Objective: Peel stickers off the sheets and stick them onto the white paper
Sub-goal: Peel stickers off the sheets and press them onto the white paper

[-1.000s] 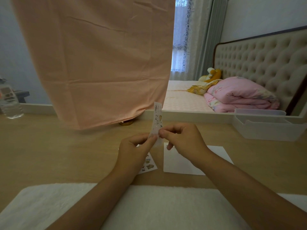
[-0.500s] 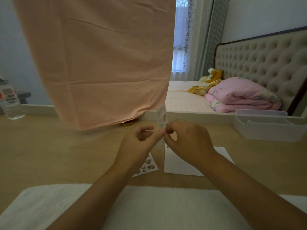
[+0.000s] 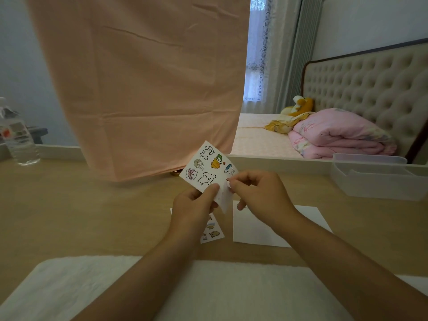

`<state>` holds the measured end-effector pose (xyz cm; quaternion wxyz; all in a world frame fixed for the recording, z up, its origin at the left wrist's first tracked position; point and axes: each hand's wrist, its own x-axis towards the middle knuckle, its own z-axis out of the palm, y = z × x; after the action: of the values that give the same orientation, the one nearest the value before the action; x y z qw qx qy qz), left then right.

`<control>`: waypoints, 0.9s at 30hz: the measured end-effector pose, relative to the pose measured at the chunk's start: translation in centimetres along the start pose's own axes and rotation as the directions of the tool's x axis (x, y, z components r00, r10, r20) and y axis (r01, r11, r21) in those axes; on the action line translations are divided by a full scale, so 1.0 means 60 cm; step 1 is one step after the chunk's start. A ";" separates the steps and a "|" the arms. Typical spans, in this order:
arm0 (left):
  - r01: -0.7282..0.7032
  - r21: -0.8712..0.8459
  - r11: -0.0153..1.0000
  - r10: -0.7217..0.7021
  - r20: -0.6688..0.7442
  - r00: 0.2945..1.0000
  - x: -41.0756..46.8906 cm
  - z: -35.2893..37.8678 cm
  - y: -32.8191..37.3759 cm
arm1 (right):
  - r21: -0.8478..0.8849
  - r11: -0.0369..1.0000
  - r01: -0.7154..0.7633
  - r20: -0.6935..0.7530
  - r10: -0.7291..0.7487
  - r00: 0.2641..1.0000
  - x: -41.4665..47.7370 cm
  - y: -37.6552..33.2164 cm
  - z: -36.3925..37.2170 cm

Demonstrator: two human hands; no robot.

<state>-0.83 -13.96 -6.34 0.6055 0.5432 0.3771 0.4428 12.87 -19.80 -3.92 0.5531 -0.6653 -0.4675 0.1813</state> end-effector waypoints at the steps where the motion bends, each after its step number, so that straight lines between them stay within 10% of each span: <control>1: -0.014 -0.015 1.000 0.014 -0.011 1.000 -0.001 0.001 0.001 | 0.042 0.998 -0.040 0.022 0.039 0.999 -0.002 -0.004 0.000; 22: -0.154 0.113 0.982 0.168 -0.125 0.978 0.016 -0.020 0.002 | 0.171 0.933 -0.316 0.296 0.257 0.920 0.008 -0.004 -0.025; 27: -0.019 0.507 0.862 0.063 -0.071 0.995 0.044 -0.037 -0.011 | 0.037 0.989 -0.144 0.139 0.137 0.981 0.004 0.000 -0.018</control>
<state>-1.98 -10.76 -7.21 0.4158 0.6715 0.4939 0.3638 13.81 -20.19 -3.48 0.5213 -0.6694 -0.4517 0.2759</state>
